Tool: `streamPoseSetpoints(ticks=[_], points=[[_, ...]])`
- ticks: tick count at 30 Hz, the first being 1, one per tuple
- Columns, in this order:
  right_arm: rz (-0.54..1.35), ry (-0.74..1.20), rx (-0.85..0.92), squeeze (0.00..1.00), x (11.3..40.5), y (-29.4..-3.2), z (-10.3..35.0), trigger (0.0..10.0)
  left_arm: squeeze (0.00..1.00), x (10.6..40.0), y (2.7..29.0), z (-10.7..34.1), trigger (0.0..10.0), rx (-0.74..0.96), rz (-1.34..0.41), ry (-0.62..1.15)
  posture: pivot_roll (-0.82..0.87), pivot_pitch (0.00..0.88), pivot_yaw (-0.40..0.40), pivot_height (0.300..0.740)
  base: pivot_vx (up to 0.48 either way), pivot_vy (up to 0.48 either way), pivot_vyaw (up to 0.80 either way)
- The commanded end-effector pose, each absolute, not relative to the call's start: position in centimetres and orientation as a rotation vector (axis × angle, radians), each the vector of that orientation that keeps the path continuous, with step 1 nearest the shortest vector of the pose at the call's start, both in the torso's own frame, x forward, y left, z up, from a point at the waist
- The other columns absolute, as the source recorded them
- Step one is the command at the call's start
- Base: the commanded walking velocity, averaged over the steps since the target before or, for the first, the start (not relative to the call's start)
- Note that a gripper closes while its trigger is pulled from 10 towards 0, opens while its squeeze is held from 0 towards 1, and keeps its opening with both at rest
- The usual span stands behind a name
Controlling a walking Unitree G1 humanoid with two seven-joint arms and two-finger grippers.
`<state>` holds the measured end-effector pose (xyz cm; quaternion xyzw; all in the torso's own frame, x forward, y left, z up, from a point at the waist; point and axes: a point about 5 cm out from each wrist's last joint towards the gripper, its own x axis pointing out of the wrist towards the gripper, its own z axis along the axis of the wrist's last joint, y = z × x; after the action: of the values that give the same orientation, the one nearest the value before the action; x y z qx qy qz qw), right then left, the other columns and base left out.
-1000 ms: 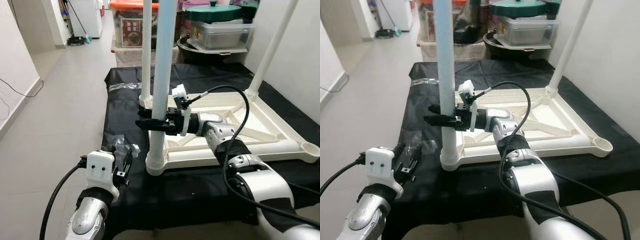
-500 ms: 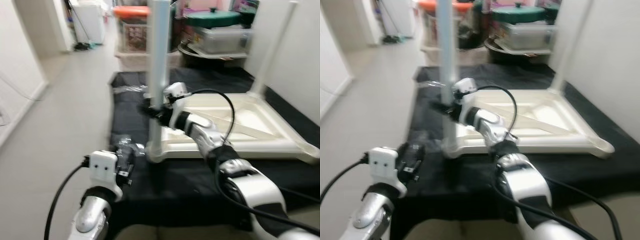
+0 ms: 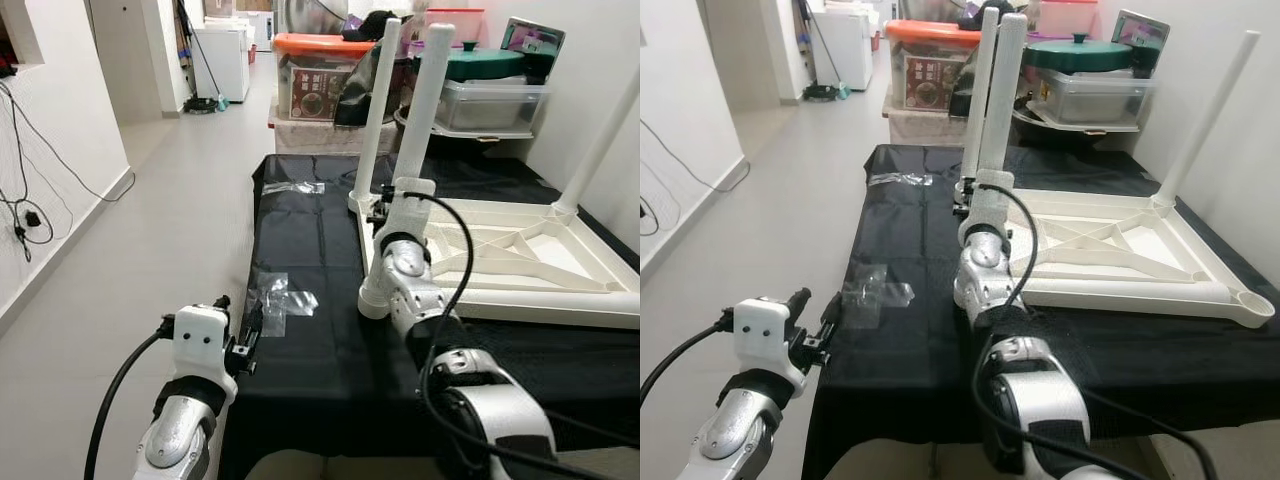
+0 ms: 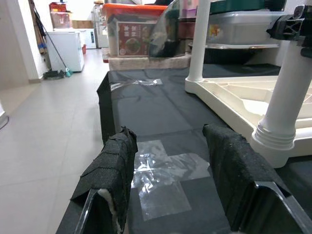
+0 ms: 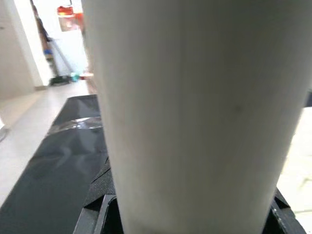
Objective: Building children table
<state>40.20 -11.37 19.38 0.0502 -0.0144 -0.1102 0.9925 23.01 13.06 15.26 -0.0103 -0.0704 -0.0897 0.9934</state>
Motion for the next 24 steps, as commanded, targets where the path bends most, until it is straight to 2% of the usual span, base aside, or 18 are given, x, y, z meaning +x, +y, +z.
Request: streamPoseSetpoints(ticks=[1, 2, 3, 4, 5, 11, 12, 13, 14, 15, 16, 18, 19, 21, 22, 24], points=[[-0.295, 0.078, 0.152, 0.00, 39.6, -12.1, 16.5, 3.4, 0.00, 23.1, 12.8, 15.0, 10.0, -0.016, -0.186, -0.138, -0.04, 0.000, -0.033, 0.740, 0.000, 0.000, 0.00], [-0.295, 0.078, 0.152, 0.00, 39.6, -12.1, 16.5, 3.4, 0.00, 23.1, 12.8, 15.0, 10.0, -0.016, -0.186, -0.138, -0.04, 0.000, -0.033, 0.740, 0.000, 0.000, 0.00], [-0.250, 0.045, 0.179, 0.00, 39.8, -11.5, 17.2, 10.0, 0.00, 23.1, 12.8, 15.0, 10.0, -0.018, -0.187, -0.138, -0.04, 0.000, -0.017, 0.740, 0.000, 0.000, 0.00], [-0.250, 0.045, 0.179, 0.00, 39.8, -11.5, 17.2, 10.0, 0.00, 23.1, 12.8, 15.0, 10.0, -0.018, -0.187, -0.138, -0.04, 0.000, -0.017, 0.740, 0.000, 0.000, 0.00], [-0.158, 0.000, 0.208, 1.00, 40.1, -10.5, 18.1, 10.0, 0.00, 23.2, 12.8, 15.0, 10.0, -0.020, -0.188, -0.138, -0.04, 0.000, -0.017, 0.740, 0.000, 0.000, 0.00], [0.021, -0.100, 0.214, 1.00, 40.6, -9.3, 20.4, 10.0, 0.00, 23.2, 12.9, 15.1, 10.0, -0.020, -0.189, -0.139, -0.04, 0.000, -0.021, 0.740, 0.000, 0.000, 0.00], [0.129, -0.107, 0.221, 0.00, 40.7, -8.5, 20.9, 10.0, 0.00, 23.2, 12.8, 15.1, 10.0, -0.019, -0.189, -0.141, -0.04, 0.000, -0.021, 0.740, 0.000, 0.000, 0.00], [0.240, -0.114, 0.237, 0.00, 40.6, -7.9, 21.3, 10.0, 0.00, 23.2, 12.8, 15.1, 10.0, -0.017, -0.189, -0.143, -0.04, 0.000, -0.021, 0.740, 0.000, 0.000, 0.00], [0.240, -0.114, 0.237, 0.00, 40.6, -7.9, 21.3, 10.0, 0.00, 23.2, 12.8, 15.1, 10.0, -0.017, -0.189, -0.143, -0.04, 0.000, -0.021, 0.740, 0.000, 0.000, 0.00], [0.360, -0.112, 0.222, 0.00, 40.6, -7.8, 21.5, 10.0, 0.00, 23.2, 12.8, 15.2, 10.0, -0.007, -0.191, -0.145, -0.03, 0.000, -0.026, 0.740, 0.000, 0.000, 0.00], [0.360, -0.112, 0.222, 0.00, 40.6, -7.8, 21.5, 10.0, 0.00, 23.2, 12.8, 15.2, 10.0, -0.007, -0.191, -0.145, -0.03, 0.000, -0.026, 0.740, 0.000, 0.000, 0.00], [0.528, -0.089, 0.205, 0.00, 40.6, -8.1, 21.6, 10.0, 0.00, 23.3, 12.8, 15.2, 10.0, 0.001, -0.192, -0.147, -0.03, 0.000, -0.026, 0.740, 0.000, 0.000, 0.00], [0.528, -0.089, 0.205, 0.00, 40.6, -8.1, 21.6, 10.0, 0.00, 23.3, 12.8, 15.2, 10.0, 0.001, -0.192, -0.147, -0.03, 0.000, -0.026, 0.740, 0.000, 0.000, 0.00], [0.785, -0.052, 0.211, 0.00, 40.1, -8.2, 21.8, 10.0, 0.00, 23.3, 12.8, 15.3, 10.0, 0.000, -0.193, -0.149, -0.01, 0.000, -0.013, 0.740, 0.000, 0.000, 0.00], [0.785, -0.052, 0.211, 0.00, 40.1, -8.2, 21.8, 10.0, 0.00, 23.3, 12.8, 15.3, 10.0, 0.000, -0.193, -0.149, -0.01, 0.000, -0.013, 0.740, 0.000, 0.000, 0.00], [1.124, -0.005, 0.200, 0.00, 38.9, -7.8, 21.5, 10.0, 0.00, 23.4, 12.7, 15.4, 10.0, 0.001, -0.194, -0.152, 0.02, 0.000, -0.018, 0.740, 0.000, 0.000, 0.00]])
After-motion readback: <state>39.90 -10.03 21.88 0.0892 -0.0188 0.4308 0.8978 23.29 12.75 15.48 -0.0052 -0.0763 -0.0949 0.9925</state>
